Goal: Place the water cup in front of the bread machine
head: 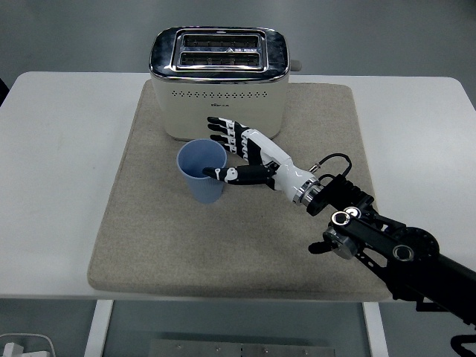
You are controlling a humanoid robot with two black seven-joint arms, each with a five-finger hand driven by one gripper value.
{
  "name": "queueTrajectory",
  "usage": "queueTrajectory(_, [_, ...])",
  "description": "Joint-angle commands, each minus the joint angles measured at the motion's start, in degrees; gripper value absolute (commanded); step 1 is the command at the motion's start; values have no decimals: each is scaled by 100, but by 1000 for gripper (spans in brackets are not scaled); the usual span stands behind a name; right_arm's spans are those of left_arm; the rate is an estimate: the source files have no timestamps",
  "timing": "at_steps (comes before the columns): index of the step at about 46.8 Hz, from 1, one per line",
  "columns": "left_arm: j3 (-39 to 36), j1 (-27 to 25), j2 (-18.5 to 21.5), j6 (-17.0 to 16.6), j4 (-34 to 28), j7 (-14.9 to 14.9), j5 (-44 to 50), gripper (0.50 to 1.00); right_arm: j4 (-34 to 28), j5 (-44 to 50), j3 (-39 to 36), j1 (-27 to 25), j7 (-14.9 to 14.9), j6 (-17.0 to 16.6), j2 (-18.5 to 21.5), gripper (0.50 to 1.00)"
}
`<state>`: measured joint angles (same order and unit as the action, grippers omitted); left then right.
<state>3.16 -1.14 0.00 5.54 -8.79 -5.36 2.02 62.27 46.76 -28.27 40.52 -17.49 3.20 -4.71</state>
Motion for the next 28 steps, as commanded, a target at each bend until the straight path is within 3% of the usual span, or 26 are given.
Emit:
queueTrajectory(1, [0, 0, 0, 0, 0, 0, 0, 1000, 83, 0, -4, -9, 0, 5, -109, 924])
queueTrajectory(28, [0, 0, 0, 0, 0, 0, 0, 1000, 584, -62, -127, -27, 9, -21, -1111, 924])
